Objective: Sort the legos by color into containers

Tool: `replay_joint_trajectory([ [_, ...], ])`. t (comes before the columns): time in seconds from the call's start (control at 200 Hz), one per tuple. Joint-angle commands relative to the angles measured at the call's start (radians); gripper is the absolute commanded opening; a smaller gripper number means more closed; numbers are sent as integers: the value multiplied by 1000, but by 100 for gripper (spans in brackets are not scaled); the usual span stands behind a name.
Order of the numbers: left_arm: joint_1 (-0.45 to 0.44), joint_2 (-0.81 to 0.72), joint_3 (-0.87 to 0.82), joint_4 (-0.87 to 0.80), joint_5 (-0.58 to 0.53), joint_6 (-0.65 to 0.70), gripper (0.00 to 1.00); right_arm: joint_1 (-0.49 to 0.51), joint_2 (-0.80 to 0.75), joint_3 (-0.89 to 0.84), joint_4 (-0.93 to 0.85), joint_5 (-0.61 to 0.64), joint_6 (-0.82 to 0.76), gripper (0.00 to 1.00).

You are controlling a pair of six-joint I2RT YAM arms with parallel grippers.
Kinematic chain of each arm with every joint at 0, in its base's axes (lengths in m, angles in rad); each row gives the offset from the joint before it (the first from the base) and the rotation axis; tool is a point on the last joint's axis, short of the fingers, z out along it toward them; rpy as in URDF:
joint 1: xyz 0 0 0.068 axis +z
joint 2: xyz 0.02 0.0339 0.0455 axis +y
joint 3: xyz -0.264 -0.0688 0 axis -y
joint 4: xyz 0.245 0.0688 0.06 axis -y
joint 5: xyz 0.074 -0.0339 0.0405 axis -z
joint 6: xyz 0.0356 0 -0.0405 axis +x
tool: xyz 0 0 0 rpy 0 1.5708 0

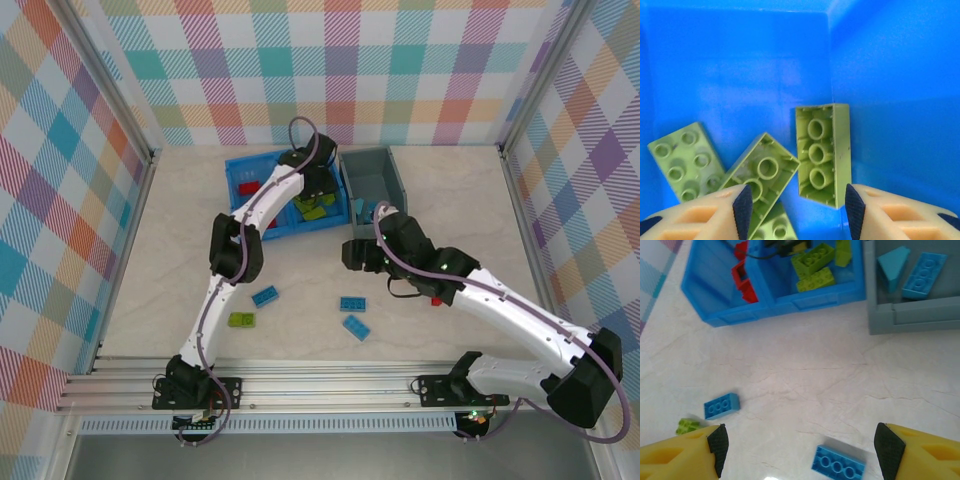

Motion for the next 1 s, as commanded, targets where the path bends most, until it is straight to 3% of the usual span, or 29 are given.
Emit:
replay_joint_trajectory([
  [0.0,2,-162,-52,2,8,-6,54,-48,-10,37,-97,49,56,78],
  [0.11,-20,-295,-189,51,-3,-30,55,-134,21,65,-242,76,161,78],
  [0.23,-82,-497,-449,183,-8,-62,57,-249,52,55,-375,56,287,78],
  [0.405,-273,-797,-864,421,-36,-33,60,-398,51,-29,-401,-58,490,78],
  [0.495,-401,-908,-1053,521,-70,5,61,-410,55,-37,-357,-114,576,78],
  [0.61,-537,-1019,-1255,578,-155,-45,61,-396,112,7,-325,-169,572,76],
  [0.69,-621,-1094,-1356,559,-252,-119,61,-330,163,48,-339,-164,495,76],
  [0.865,-799,-1270,-1496,398,-524,-294,64,-126,180,-72,-241,-175,459,83],
  [0.995,-896,-1392,-1588,290,-621,-433,67,-43,241,-89,-229,-210,443,91],
])
